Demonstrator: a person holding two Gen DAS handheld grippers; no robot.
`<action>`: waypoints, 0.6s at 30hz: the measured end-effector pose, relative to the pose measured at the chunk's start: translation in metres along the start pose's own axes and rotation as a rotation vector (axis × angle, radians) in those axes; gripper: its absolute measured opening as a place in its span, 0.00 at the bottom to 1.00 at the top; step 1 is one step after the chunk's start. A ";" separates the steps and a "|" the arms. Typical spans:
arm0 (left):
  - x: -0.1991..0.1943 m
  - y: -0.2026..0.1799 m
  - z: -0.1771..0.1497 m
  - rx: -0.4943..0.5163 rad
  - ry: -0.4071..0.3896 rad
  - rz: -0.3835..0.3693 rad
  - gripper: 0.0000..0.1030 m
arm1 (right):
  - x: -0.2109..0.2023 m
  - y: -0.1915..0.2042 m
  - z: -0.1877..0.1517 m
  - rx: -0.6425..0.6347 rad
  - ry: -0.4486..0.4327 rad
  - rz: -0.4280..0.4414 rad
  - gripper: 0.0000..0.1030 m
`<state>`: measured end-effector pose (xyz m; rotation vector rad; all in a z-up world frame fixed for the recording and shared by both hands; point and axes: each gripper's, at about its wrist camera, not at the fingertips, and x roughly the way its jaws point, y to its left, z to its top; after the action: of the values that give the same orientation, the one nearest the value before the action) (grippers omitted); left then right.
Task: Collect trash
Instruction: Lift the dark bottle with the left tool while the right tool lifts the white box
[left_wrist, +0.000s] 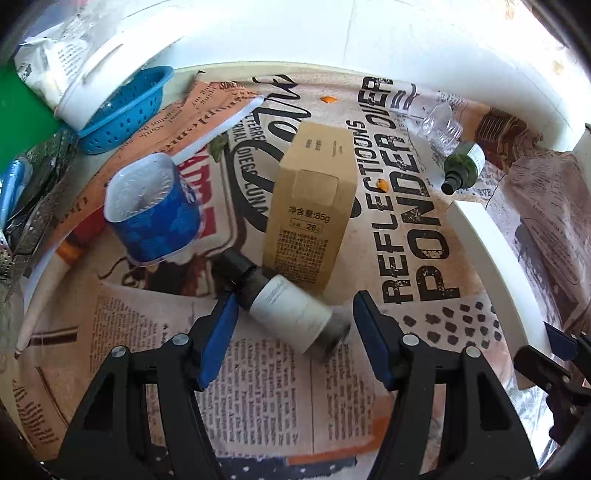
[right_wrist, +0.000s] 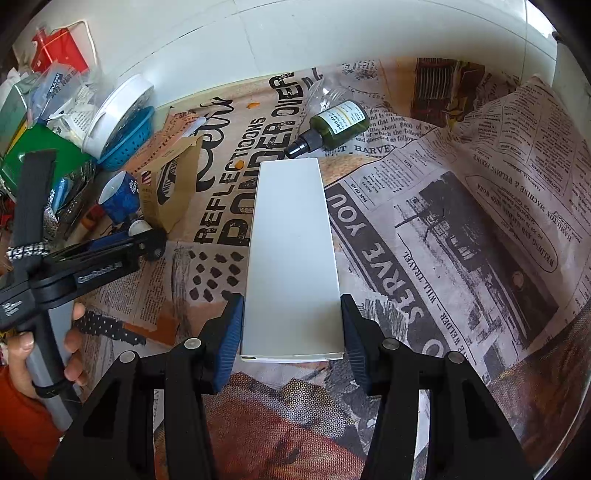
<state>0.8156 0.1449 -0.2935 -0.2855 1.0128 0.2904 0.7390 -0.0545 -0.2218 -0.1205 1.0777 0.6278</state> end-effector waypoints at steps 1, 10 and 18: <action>0.002 -0.001 0.000 0.001 -0.002 0.006 0.62 | 0.000 0.000 0.000 0.000 -0.001 -0.001 0.46; -0.001 0.003 -0.008 0.023 -0.008 0.046 0.27 | -0.009 0.004 -0.002 0.024 -0.019 -0.006 0.46; -0.042 0.019 -0.036 0.052 -0.040 0.001 0.27 | -0.030 0.029 -0.011 0.035 -0.065 -0.017 0.46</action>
<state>0.7593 0.1451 -0.2776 -0.2313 0.9794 0.2690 0.7059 -0.0476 -0.1957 -0.0781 1.0234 0.5935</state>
